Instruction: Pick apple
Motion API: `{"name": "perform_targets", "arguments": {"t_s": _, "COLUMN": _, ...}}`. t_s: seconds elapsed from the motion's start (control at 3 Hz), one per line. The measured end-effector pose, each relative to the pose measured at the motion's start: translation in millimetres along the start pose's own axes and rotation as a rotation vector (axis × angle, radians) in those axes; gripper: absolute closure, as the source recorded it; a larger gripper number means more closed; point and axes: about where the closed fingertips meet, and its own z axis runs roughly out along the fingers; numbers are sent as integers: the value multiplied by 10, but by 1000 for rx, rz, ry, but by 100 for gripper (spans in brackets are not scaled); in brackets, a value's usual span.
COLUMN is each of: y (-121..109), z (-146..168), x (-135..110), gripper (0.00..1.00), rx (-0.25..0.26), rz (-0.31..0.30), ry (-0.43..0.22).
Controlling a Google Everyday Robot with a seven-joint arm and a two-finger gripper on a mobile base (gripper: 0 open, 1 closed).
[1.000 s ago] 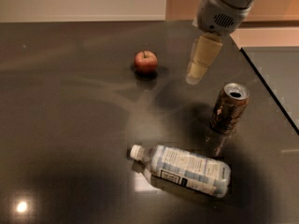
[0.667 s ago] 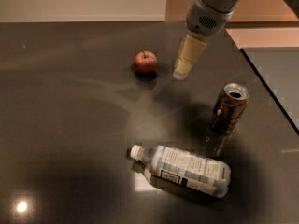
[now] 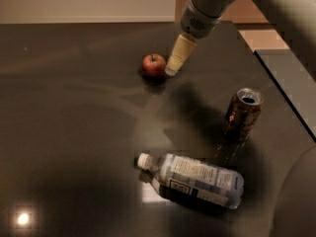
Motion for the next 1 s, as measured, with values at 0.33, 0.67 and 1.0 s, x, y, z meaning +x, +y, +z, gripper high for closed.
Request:
{"name": "perform_targets", "arguments": {"t_s": 0.33, "y": -70, "z": 302, "x": -87, "gripper": 0, "rx": -31, "rz": 27, "ry": 8}}
{"name": "perform_targets", "arguments": {"t_s": 0.67, "y": -123, "z": 575, "x": -150, "gripper": 0, "rx": -58, "rz": 57, "ry": 13}}
{"name": "perform_targets", "arguments": {"t_s": 1.0, "y": -139, "z": 778, "x": -239, "gripper": 0, "rx": -84, "rz": 74, "ry": 7}}
